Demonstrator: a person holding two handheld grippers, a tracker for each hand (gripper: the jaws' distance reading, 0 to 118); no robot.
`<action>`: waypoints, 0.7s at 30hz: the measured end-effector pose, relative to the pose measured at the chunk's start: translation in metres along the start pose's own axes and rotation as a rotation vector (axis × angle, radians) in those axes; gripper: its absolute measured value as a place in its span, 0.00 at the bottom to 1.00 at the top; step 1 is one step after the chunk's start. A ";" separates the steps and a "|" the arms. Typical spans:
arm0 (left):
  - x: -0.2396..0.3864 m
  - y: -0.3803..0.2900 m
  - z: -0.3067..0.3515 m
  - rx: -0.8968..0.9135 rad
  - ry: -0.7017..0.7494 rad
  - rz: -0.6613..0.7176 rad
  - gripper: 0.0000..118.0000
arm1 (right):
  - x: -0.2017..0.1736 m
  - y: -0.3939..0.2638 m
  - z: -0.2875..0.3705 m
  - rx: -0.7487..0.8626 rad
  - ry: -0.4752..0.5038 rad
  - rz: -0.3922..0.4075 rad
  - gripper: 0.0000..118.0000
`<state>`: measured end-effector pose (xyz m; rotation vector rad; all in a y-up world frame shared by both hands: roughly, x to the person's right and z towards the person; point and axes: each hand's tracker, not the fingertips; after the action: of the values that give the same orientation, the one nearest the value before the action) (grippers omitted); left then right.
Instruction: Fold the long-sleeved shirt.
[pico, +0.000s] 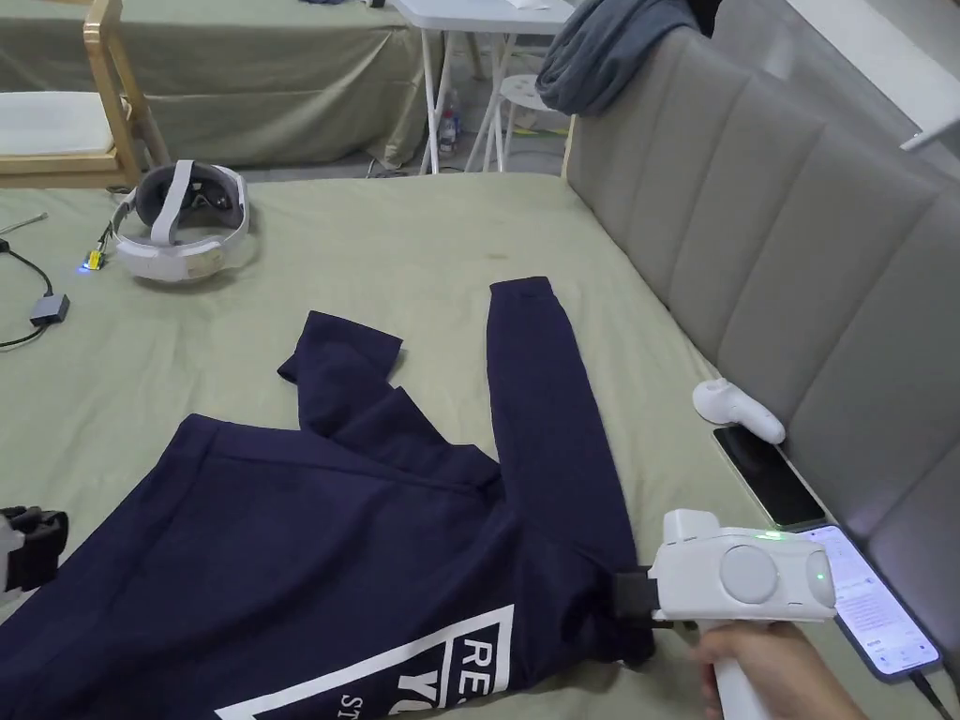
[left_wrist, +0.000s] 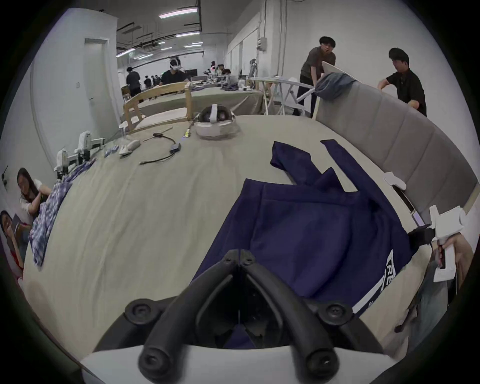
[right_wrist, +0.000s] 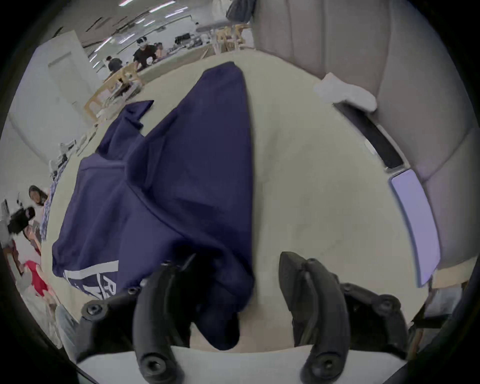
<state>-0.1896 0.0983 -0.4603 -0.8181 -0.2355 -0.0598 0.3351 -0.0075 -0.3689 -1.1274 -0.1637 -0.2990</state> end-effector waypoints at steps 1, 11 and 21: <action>0.005 0.007 -0.009 -0.009 -0.010 -0.008 0.03 | -0.011 -0.001 -0.007 -0.015 -0.017 0.027 0.46; 0.019 0.069 -0.142 -0.073 -0.017 -0.085 0.81 | -0.024 -0.004 -0.006 0.006 -0.012 0.154 0.17; 0.049 0.069 -0.197 -0.199 0.001 -0.145 0.06 | -0.019 -0.007 -0.004 0.012 0.016 0.139 0.17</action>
<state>-0.0953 0.0037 -0.6281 -0.9978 -0.2913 -0.2223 0.3146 -0.0111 -0.3699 -1.1179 -0.0725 -0.1836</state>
